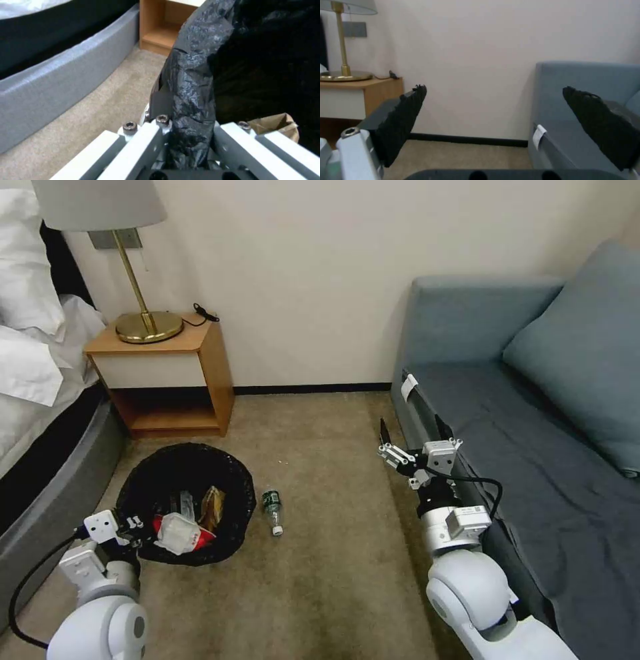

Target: Pick up the trash bin, then pick up the garbage on the floor and place it into the trash bin.

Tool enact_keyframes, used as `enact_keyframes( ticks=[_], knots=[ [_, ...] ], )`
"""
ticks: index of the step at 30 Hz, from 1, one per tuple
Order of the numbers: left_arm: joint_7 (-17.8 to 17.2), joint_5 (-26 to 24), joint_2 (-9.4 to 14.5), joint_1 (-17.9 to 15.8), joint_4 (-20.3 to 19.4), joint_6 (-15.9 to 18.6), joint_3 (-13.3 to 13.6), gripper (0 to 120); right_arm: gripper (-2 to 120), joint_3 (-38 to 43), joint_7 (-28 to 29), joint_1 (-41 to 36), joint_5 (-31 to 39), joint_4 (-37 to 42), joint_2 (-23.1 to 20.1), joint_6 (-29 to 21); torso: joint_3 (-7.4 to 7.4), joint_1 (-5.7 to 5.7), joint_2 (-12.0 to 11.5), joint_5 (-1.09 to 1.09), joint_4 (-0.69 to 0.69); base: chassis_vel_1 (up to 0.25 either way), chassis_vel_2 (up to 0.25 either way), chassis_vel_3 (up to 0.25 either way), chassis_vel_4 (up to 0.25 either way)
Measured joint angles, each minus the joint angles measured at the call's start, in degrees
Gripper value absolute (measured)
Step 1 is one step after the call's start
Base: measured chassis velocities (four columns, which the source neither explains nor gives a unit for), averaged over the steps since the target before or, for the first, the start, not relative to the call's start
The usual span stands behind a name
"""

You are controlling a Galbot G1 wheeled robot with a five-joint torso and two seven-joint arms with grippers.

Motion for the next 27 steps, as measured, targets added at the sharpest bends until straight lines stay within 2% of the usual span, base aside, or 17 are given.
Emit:
enact_keyframes(
  ticks=[8,27],
  knots=[
    [-0.12,-0.13,0.28,-0.80,0.26,0.04,-0.59,2,100,-1.50,-0.43,1.45,0.27,-1.31,0.38,0.10,0.00,0.00,0.00,0.00,0.00,-0.008,0.006,0.005,-0.010],
    [-0.29,-0.83,0.92,-1.90,1.95,0.15,-1.03,2,100,-3.18,-0.48,3.30,0.26,-3.65,1.27,0.10,0.00,0.00,0.00,0.00,-0.01,-0.103,0.102,0.108,-0.103]
  ],
)
